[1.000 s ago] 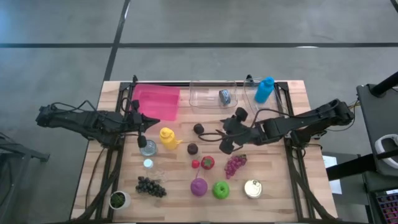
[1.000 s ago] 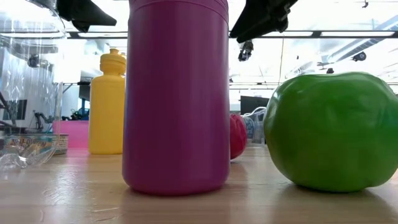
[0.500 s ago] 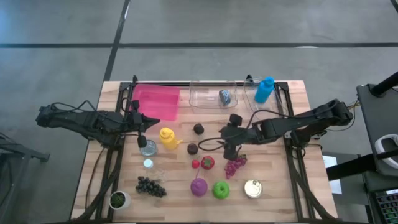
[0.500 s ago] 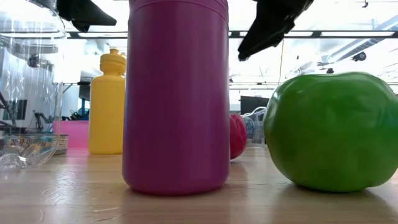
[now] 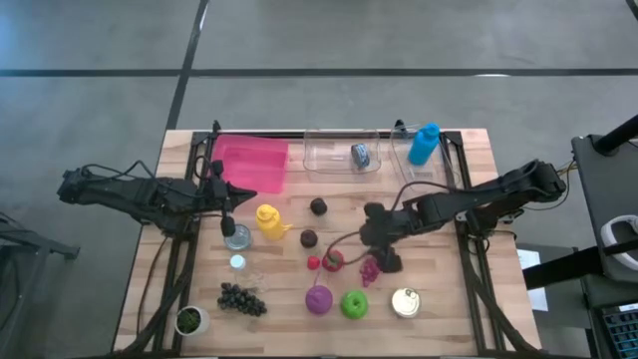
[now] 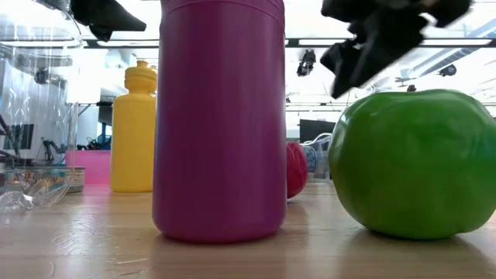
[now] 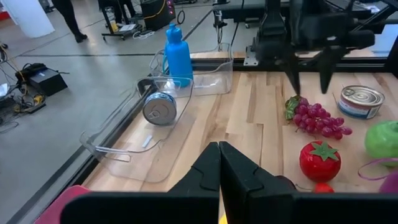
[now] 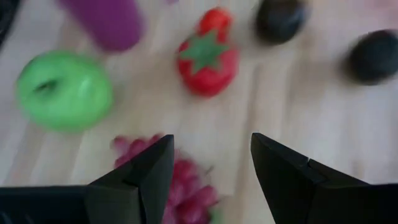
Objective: Pick & Place Food Item
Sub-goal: Put the red grapes into the pink bin
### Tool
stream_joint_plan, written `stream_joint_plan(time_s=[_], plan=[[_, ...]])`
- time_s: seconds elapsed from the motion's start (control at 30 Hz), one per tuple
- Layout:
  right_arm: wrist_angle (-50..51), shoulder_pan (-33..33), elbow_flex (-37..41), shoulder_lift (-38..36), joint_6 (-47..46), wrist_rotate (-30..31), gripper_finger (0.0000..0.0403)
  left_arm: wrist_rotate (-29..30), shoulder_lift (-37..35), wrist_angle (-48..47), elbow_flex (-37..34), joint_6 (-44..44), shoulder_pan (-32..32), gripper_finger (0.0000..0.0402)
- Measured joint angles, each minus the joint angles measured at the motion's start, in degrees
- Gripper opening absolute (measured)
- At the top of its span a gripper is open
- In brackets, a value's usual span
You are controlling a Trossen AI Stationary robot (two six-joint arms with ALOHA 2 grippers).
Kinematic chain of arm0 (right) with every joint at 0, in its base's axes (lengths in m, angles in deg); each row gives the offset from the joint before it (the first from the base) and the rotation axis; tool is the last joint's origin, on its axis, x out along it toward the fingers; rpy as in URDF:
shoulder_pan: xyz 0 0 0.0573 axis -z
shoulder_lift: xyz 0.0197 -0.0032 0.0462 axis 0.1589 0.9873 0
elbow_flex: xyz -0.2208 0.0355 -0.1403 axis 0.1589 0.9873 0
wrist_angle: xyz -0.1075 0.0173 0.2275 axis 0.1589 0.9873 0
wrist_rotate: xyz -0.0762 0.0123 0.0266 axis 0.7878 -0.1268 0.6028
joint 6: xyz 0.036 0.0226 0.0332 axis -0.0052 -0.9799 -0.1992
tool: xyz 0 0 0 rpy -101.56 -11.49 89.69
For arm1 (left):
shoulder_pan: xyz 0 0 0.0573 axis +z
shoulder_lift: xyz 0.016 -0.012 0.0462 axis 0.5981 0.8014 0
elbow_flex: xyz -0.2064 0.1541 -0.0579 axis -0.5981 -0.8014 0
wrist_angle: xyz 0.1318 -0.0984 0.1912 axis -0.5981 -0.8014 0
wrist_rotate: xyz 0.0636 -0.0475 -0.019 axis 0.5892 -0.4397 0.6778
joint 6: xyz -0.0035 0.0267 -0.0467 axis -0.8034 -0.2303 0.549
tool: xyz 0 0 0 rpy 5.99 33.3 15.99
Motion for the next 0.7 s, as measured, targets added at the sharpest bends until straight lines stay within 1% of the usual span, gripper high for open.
stream_joint_plan(time_s=[0.1, 0.37, 0.57, 0.7], plan=[[-0.1, 0.0, 2.1, 0.0, 2.2, -3.7, 0.021, 0.0, 0.0, 0.0, 0.0, 0.3, 0.0, 0.0001], [-1.3, 0.0, 5.0, 0.0, 2.7, -4.1, 0.021, 0.0, 0.0, 0.1, 0.0, 1.3, 0.0, 0.0001], [-5.1, 0.0, 7.4, 0.0, 1.1, -4.1, 0.021, 0.0, 0.0, 0.1, 0.0, 1.3, 0.0, 0.0001], [-6.7, -0.9, 9.7, 0.0, 2.2, -4.3, 0.021, 0.0, 0.0, 0.1, 0.0, 1.3, 0.0, 0.0001]])
